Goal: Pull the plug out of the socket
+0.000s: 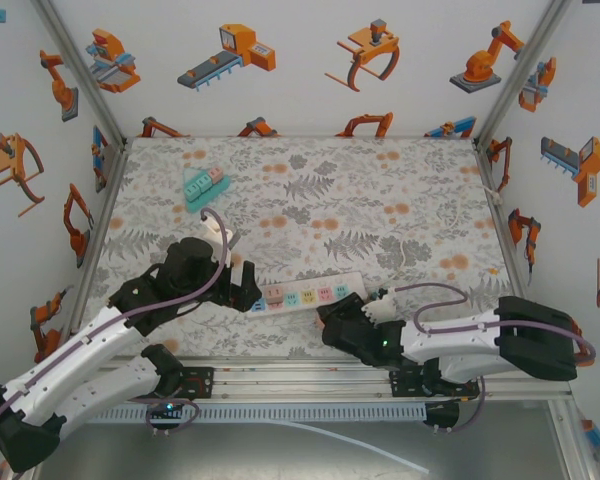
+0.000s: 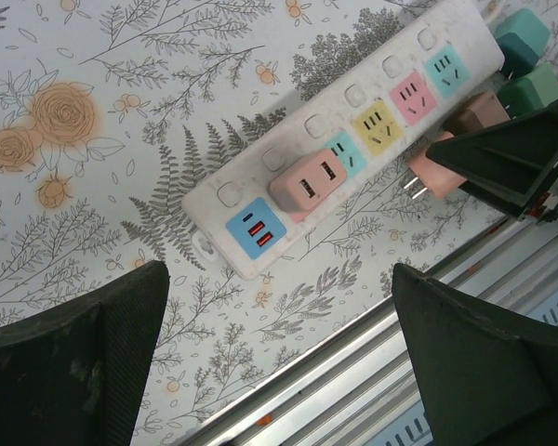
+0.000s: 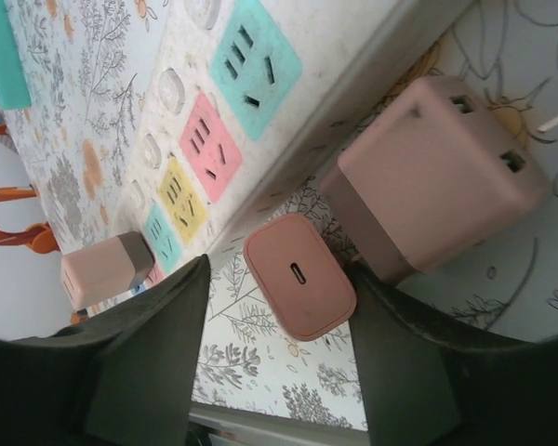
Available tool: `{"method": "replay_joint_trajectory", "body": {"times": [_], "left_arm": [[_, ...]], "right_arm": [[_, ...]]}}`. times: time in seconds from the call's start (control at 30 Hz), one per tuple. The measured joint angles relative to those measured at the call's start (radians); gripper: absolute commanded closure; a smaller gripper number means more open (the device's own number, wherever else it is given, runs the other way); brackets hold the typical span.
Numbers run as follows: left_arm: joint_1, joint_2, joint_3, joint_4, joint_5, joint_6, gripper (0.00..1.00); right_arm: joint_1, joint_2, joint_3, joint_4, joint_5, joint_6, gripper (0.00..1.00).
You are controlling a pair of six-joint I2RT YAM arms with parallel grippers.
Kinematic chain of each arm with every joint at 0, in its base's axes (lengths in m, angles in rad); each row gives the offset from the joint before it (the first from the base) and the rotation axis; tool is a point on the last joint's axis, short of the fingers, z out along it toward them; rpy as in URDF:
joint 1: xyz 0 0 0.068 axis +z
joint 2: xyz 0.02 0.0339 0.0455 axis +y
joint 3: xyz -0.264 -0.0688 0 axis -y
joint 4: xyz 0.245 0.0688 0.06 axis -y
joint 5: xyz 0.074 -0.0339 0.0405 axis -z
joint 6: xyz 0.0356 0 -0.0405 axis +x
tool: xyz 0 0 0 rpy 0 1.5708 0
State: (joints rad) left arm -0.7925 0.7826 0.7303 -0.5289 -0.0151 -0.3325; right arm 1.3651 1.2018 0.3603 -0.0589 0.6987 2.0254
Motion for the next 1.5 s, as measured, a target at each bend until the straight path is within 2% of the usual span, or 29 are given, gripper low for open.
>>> {"method": "replay_joint_trajectory", "body": {"times": [0.1, 0.37, 0.53, 0.67, 0.77, 0.9, 1.07, 1.23, 1.37, 1.5], "left_arm": [[0.0, 0.0, 0.0, 0.0, -0.004, -0.005, 0.03], [0.0, 0.0, -0.002, 0.001, -0.004, -0.012, 0.03], [0.0, 0.005, -0.002, 0.003, -0.008, -0.016, 0.03], [0.0, 0.006, -0.005, 0.007, -0.022, -0.023, 0.03], [0.0, 0.006, -0.007, 0.009, -0.043, -0.034, 0.03], [0.0, 0.006, -0.019, 0.016, -0.078, -0.053, 0.03], [0.0, 0.007, -0.037, 0.02, -0.129, -0.087, 0.03], [0.0, 0.007, -0.076, 0.021, -0.19, -0.139, 0.03], [0.01, 0.014, -0.104, 0.022, -0.213, -0.192, 0.03], [0.06, 0.045, -0.13, 0.037, -0.198, -0.245, 0.03]], "right_arm": [[0.0, -0.056, 0.012, -0.062, -0.008, 0.003, 0.25], [0.0, -0.201, 0.017, -0.237, -0.028, -0.021, 0.24], [0.0, -0.272, 0.106, -0.384, 0.018, -0.123, 0.24], [-0.002, -0.294, 0.23, -0.461, 0.126, -0.344, 0.2], [-0.02, -0.288, 0.322, -0.473, 0.212, -0.579, 0.15], [-0.094, -0.265, 0.369, -0.336, 0.235, -1.03, 0.15], [-0.217, -0.198, 0.369, -0.13, 0.044, -1.535, 0.14], [-0.276, -0.089, 0.369, 0.01, -0.285, -1.983, 0.12], [-0.305, 0.007, 0.375, 0.053, -0.551, -2.224, 0.12], [-0.336, 0.098, 0.406, 0.073, -0.802, -2.396, 0.17]]}}
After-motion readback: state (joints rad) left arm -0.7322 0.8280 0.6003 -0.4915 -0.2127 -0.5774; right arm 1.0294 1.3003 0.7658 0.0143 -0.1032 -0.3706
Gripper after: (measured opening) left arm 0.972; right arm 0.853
